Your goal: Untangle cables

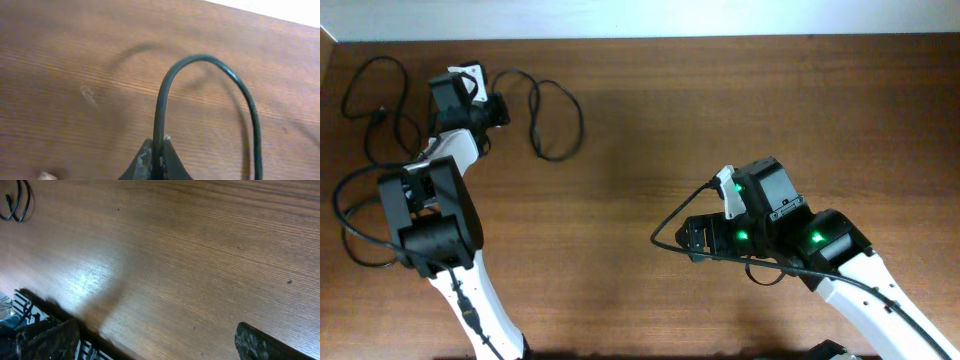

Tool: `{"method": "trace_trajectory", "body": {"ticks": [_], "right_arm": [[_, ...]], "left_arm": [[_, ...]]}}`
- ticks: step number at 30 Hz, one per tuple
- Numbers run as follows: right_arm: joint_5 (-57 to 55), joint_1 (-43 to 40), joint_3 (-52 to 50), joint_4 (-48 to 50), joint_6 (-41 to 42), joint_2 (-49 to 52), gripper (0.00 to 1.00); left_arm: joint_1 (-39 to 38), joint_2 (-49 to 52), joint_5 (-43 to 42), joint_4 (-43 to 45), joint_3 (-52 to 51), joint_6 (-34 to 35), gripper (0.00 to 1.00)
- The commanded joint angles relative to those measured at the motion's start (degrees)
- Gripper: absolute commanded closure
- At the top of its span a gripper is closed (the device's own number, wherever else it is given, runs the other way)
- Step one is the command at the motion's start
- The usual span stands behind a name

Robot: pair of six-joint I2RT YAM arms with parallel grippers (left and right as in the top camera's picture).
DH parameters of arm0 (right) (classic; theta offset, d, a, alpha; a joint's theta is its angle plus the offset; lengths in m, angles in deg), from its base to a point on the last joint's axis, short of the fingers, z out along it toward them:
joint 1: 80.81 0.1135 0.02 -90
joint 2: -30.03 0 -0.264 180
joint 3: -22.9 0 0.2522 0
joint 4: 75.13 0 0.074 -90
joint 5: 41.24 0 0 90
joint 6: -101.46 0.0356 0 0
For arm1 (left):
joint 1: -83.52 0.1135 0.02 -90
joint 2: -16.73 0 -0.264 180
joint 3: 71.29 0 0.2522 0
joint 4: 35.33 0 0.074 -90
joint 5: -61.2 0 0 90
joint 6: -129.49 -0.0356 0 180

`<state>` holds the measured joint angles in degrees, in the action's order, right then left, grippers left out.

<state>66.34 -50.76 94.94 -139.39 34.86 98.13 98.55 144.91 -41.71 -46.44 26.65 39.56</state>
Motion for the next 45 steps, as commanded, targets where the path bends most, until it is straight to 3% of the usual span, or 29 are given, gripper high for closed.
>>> {"method": "trace_trajectory", "body": {"ticks": [1, 4, 8, 10, 14, 24, 27, 34, 45], "right_arm": [[-0.31, -0.07, 0.5, 0.17, -0.22, -0.11, 0.02], [-0.31, -0.07, 0.5, 0.17, -0.22, -0.11, 0.02], [-0.31, -0.07, 0.5, 0.17, -0.22, -0.11, 0.02], [-0.31, -0.07, 0.5, 0.17, -0.2, -0.11, 0.01], [-0.31, -0.07, 0.5, 0.17, -0.22, -0.11, 0.02], [-0.31, -0.07, 0.5, 0.17, -0.22, -0.11, 0.02], [-0.31, -0.07, 0.5, 0.17, -0.22, -0.11, 0.02], [-0.31, -0.07, 0.5, 0.17, -0.22, -0.11, 0.02], [-0.31, -0.07, 0.5, 0.17, -0.22, -0.11, 0.01]], "left_arm": [[-0.7, -1.46, -2.82, -8.83, 0.09, 0.76, 0.85], [-1.84, -1.46, -2.84, -14.25, 0.09, 0.74, 0.76], [-2.84, -3.54, -6.45, -14.93, 0.13, 0.72, 0.02], [-2.89, -6.51, -10.82, -14.91, 0.55, 0.72, 0.01], [-2.89, -14.73, -11.56, -16.63, 0.66, 0.72, 0.01], [-3.63, -39.47, -16.98, -35.54, 0.61, -0.2, 0.01], [-6.43, -44.24, -18.38, -38.36, 0.61, -4.13, 0.01], [-9.25, -55.71, -17.05, -44.26, -0.2, -4.33, 0.01], [-9.25, -87.86, -16.61, -44.89, -21.33, -4.92, 0.01]]}}
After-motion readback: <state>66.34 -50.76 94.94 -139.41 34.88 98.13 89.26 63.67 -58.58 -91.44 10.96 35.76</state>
